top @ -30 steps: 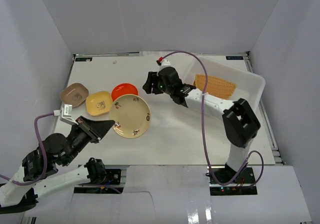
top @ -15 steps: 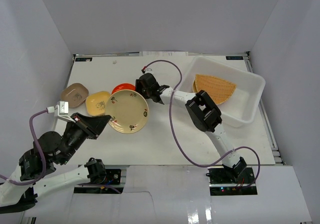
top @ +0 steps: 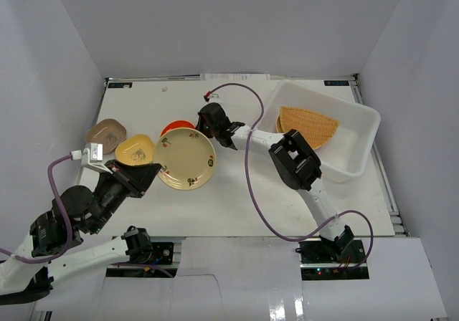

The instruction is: Place the plates into the plastic bin on the countertop

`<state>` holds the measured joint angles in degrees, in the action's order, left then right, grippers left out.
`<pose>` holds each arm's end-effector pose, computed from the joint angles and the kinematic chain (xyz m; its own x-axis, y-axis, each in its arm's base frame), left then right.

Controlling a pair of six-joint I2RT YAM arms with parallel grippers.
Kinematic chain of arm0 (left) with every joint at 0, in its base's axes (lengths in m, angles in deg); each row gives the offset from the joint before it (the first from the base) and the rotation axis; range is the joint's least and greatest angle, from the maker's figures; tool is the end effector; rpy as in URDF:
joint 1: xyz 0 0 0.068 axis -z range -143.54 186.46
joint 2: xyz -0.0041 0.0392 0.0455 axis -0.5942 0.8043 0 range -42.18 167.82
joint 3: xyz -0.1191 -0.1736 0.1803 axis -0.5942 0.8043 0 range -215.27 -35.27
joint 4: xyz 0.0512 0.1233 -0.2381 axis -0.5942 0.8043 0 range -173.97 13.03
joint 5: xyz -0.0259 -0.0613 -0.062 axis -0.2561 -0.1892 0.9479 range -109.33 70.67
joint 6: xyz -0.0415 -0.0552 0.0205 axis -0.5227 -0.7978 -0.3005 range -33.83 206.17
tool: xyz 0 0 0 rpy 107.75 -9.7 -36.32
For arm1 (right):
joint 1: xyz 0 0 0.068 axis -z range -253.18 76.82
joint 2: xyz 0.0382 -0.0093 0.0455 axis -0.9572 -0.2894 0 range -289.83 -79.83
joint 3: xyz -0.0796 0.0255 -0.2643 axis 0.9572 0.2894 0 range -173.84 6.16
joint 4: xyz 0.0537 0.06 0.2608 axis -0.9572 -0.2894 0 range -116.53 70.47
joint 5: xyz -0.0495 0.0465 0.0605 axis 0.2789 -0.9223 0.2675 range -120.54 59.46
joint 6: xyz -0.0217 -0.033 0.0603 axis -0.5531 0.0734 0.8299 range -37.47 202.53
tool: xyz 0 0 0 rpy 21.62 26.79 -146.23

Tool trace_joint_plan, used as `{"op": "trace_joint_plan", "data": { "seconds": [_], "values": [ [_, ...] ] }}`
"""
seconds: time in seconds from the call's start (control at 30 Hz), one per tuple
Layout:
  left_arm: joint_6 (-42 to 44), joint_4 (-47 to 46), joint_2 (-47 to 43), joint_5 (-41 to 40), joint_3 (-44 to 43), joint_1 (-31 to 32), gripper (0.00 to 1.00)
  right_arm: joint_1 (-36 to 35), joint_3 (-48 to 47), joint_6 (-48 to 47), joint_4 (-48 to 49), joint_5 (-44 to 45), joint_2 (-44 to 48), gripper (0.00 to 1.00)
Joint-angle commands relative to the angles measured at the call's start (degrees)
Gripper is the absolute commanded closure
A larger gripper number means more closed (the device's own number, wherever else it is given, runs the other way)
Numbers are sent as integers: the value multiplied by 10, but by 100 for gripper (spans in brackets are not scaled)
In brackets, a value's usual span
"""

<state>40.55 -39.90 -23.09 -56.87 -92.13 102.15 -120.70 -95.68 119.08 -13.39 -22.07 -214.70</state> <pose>0.0550 -0.0338 0.3930 -0.3700 -0.5577 -0.7430 0.2988 0.6859 -0.6635 0.3958 0.4191 0.1537 -0.6271 0.1876 -0.7560 -0.3327 0.8131 0.4777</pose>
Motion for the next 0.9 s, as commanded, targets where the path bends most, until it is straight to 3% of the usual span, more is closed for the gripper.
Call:
{"op": "trace_joint_plan", "data": {
  "seconds": [0.0, 0.13, 0.2, 0.5, 0.7, 0.87],
  "values": [
    [3, -40, 16, 4, -4, -1, 100, 3, 21, -84, 52, 72, 141, 92],
    [13, -69, 48, 21, -1, -1, 100, 34, 91, -127, 68, 123, 277, 92],
    [22, -87, 65, 33, 4, -1, 100, 58, 175, -127, 83, 113, 373, 92],
    [46, -240, 212, 96, 28, -1, 100, 290, 466, -91, 42, 38, 684, 92],
    [71, -359, 373, 137, -4, -6, 100, 468, 613, -46, 49, -44, 749, 92],
    [74, -410, 490, 213, -63, -45, 100, 532, 659, -25, 110, -119, 681, 92]
  ]
}}
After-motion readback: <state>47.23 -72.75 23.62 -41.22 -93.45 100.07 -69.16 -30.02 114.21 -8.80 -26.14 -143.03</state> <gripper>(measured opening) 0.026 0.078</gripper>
